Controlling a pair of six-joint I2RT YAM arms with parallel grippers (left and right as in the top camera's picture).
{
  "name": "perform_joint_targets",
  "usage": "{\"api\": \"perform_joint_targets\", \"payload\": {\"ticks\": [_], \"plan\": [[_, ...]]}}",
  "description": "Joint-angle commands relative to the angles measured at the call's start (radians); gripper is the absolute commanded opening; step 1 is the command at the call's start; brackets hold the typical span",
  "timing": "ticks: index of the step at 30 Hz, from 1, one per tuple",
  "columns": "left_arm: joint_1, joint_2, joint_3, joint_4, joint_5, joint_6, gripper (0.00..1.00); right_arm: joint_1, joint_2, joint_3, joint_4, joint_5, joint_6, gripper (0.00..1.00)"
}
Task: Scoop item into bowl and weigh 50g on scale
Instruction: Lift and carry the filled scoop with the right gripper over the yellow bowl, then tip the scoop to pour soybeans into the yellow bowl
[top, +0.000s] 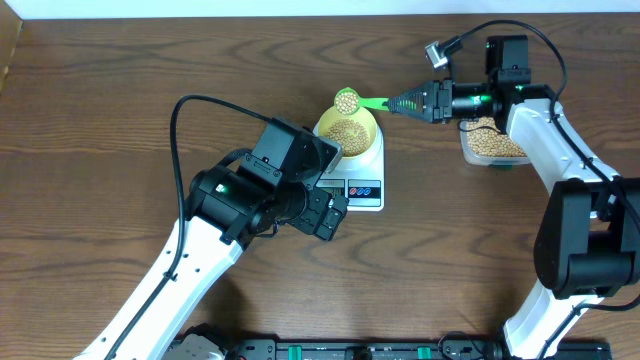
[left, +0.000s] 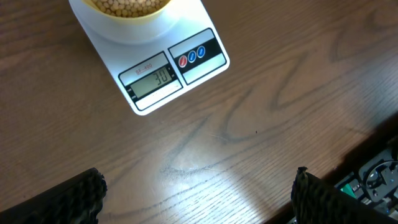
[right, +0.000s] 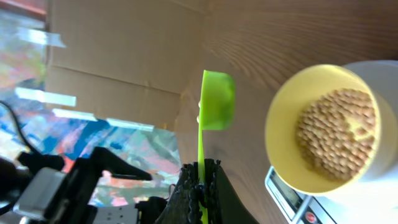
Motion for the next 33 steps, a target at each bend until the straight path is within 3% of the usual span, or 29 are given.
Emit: {"api": "perform_joint_targets", "payload": {"ticks": [1, 12, 26, 33], "plan": [[0.004, -0.002, -0.002, 0.001, 0.008, -0.001, 0.98, 0.014, 0.011, 0.004, -0.056, 0.084, -0.094, 0.01], [0.004, -0.002, -0.002, 0.001, 0.008, -0.001, 0.98, 0.073, 0.006, 0.004, -0.097, 0.226, -0.165, 0.01], [0.004, -0.002, -0.002, 0.001, 0.008, -0.001, 0.98, 0.130, -0.033, 0.156, -0.363, 0.533, -0.372, 0.01], [0.004, -0.002, -0.002, 0.001, 0.008, -0.001, 0.98, 0.146, -0.033, 0.203, -0.396, 0.577, -0.390, 0.01]]}}
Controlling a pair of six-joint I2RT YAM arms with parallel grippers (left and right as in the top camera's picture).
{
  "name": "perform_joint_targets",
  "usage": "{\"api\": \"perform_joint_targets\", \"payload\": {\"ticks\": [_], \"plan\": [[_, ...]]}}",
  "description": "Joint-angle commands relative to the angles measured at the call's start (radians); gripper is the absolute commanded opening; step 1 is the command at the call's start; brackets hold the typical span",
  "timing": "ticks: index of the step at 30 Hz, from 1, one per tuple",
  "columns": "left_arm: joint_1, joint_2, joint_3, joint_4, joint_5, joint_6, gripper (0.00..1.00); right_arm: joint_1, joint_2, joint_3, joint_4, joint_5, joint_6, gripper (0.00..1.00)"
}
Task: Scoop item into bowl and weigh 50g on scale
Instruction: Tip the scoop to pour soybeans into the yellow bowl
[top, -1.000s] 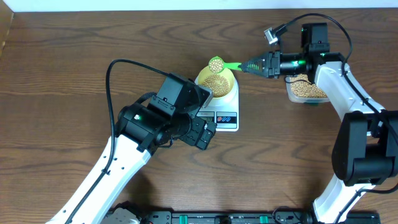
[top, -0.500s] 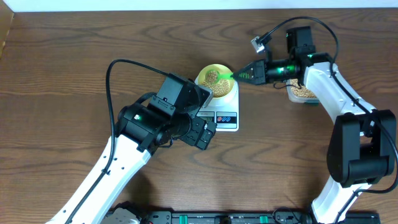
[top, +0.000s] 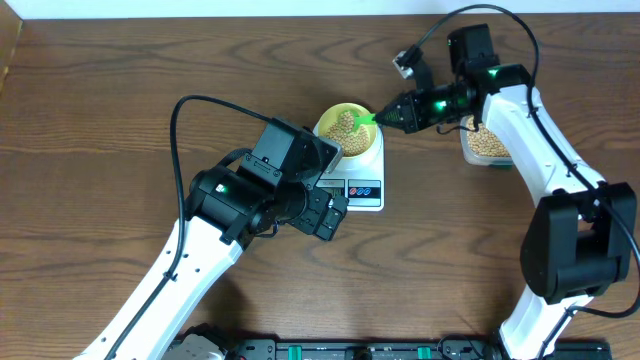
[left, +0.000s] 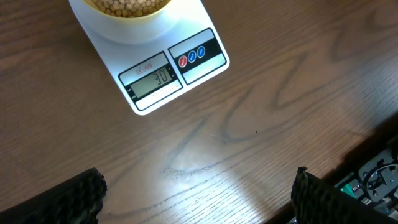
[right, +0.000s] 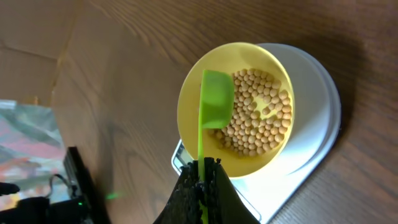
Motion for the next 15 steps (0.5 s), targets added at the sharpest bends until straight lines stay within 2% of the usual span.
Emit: {"api": "perform_joint_targets", "payload": {"ticks": [1, 15], "plan": [[0.004, -0.002, -0.002, 0.001, 0.008, -0.001, 0.98, 0.010, -0.029, 0.030, -0.014, 0.041, -0.048, 0.01], [0.004, -0.002, -0.002, 0.001, 0.008, -0.001, 0.98, 0.101, -0.033, 0.117, -0.095, 0.241, -0.142, 0.01]]}}
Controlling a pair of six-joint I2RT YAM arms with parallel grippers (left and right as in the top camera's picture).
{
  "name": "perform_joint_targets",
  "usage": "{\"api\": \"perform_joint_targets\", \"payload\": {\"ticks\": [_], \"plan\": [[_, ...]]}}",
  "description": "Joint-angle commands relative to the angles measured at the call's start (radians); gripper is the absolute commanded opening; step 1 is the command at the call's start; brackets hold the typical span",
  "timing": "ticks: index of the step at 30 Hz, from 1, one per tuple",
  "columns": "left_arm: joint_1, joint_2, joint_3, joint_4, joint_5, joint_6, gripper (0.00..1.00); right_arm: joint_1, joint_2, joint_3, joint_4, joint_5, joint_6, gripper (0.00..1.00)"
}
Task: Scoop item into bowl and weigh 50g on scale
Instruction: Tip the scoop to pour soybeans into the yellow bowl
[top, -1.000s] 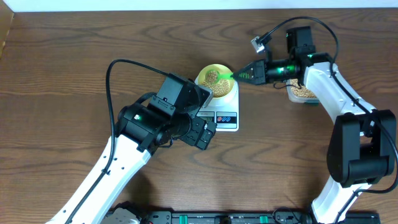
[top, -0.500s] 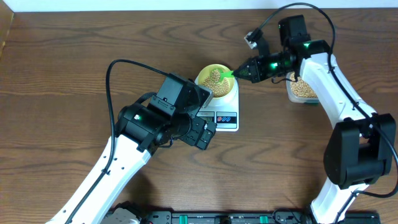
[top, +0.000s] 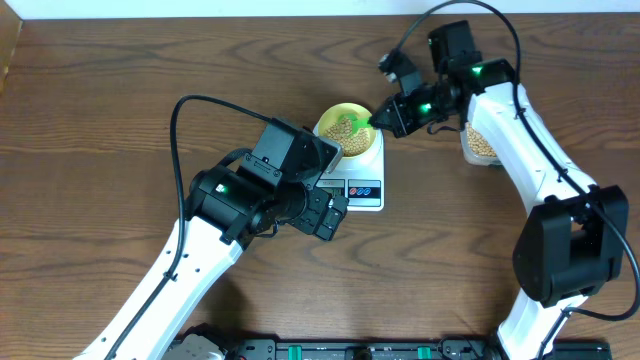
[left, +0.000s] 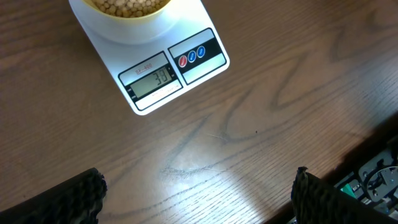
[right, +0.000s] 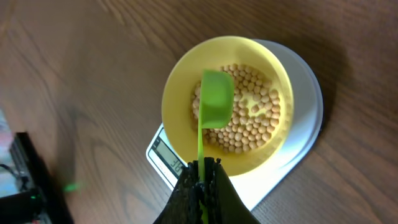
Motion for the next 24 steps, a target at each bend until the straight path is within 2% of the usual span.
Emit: {"api": "perform_joint_targets", "payload": {"ticks": [1, 24], "plan": [[0.004, -0.002, -0.002, 0.001, 0.008, -0.001, 0.98, 0.030, -0.033, 0.061, -0.026, 0.082, -0.062, 0.01], [0.004, -0.002, -0.002, 0.001, 0.008, -0.001, 0.98, 0.111, -0.061, 0.145, -0.120, 0.310, -0.185, 0.01]]}}
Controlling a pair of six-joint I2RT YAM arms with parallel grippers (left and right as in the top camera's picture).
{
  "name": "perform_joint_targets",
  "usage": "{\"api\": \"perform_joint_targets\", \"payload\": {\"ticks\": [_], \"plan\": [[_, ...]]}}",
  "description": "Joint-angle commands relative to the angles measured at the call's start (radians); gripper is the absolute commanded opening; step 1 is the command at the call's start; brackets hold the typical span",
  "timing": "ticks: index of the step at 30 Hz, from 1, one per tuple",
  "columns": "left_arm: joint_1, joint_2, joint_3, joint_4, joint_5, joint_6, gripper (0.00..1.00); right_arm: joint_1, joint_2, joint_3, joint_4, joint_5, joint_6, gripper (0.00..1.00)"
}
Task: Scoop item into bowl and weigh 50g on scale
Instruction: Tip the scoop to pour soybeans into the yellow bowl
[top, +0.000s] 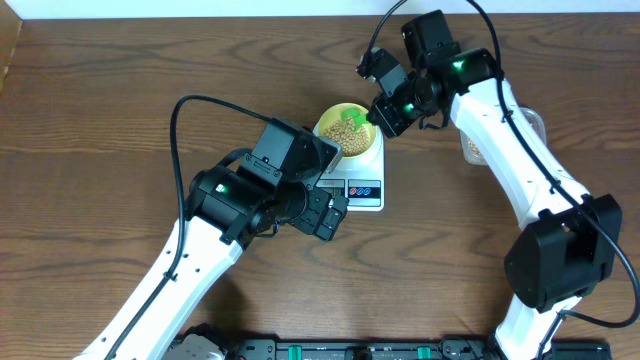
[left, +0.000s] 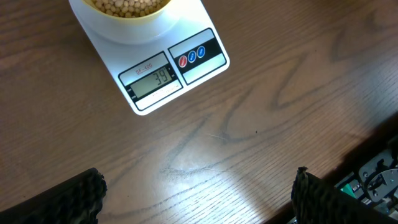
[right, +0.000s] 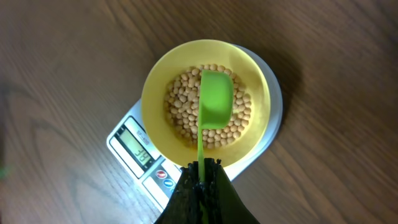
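Observation:
A yellow bowl (right: 151, 93) of pale beans stands on the white scale (top: 362, 190). The scale's display (left: 153, 79) reads 39. My right gripper (right: 200, 177) is shut on the handle of a green scoop (right: 216, 99). The scoop hangs over the middle of the bowl with its green back toward the wrist camera and no beans showing on it. In the overhead view the right gripper (top: 385, 112) sits at the bowl's right rim. My left gripper (left: 199, 186) is open above bare wood in front of the scale, holding nothing.
A clear container of beans (top: 472, 148) stands right of the scale, partly hidden behind my right arm. The left arm (top: 250, 195) lies close along the scale's left front. Dark equipment shows past the table's near edge (left: 373, 174).
The scale reading has gone from 33 to 39. My right wrist has shifted left, and the scoop now hangs over the bowl's middle. The left gripper has not moved.
First the scoop, full of beans, was held just beyond the bowl's far rim and the scale read 30. Then it was turned over above the bowl, still at 30. The reading then stood at 33, and now at 39 with more beans in the bowl.

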Motion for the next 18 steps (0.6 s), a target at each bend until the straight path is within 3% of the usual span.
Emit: {"api": "perform_joint_targets", "payload": {"ticks": [1, 18], "plan": [[0.004, -0.002, -0.002, 0.001, 0.008, -0.001, 0.98, 0.023, -0.060, 0.023, -0.003, 0.070, -0.050, 0.01], [0.004, -0.002, -0.002, 0.001, 0.008, -0.001, 0.98, 0.084, -0.135, 0.023, -0.011, 0.224, -0.139, 0.01]]}}
